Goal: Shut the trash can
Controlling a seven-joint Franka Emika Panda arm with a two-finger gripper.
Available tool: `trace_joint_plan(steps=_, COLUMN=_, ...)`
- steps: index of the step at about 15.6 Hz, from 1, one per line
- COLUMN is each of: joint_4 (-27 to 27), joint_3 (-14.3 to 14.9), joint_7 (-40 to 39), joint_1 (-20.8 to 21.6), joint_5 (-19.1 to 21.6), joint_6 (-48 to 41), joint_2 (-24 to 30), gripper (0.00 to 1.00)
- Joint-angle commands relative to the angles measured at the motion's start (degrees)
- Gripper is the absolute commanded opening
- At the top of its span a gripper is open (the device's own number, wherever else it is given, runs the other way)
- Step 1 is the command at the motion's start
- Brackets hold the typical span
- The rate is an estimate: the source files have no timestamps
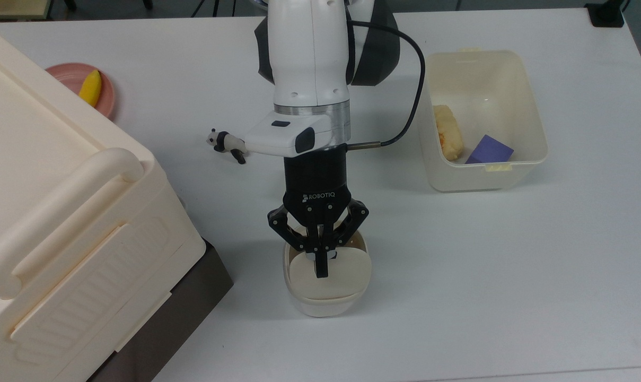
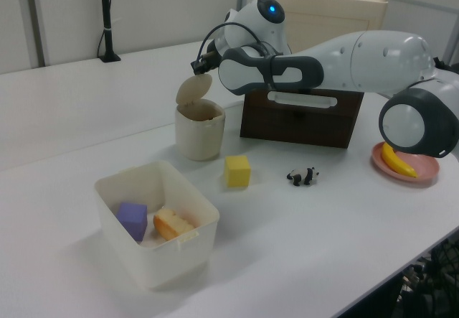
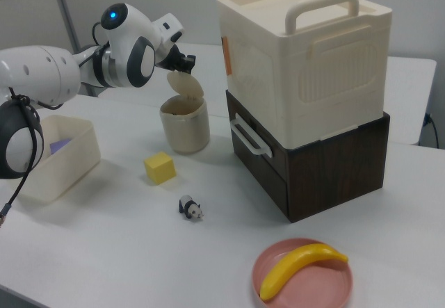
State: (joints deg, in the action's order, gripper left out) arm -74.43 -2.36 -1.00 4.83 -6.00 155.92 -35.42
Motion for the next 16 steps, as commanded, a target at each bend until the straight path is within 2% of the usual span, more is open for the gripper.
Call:
trace_joint_plan(steps=1, joint_4=-10.5, joint_3=-1.2, joint_7=-0.9, joint_1=-0.5, joint_5=-2.0, joint_6=1.0, joint_2=7.7, gripper=0.0)
trace_joint_plan(steps=7, joint_4=-15.6, joint_3=-2.3, joint_7=-1.6, joint_1=-1.6, joint_5=-3.0, joint_6=1.0, joint_2=9.0, gripper=0.0)
trace_joint_plan(steps=16, joint_4=-21.8, joint_3=-2.3, joint_7=-2.1, joint_1=-1.7, joint_5=-3.6, joint_6=0.8, joint_2=9.1, gripper=0.0)
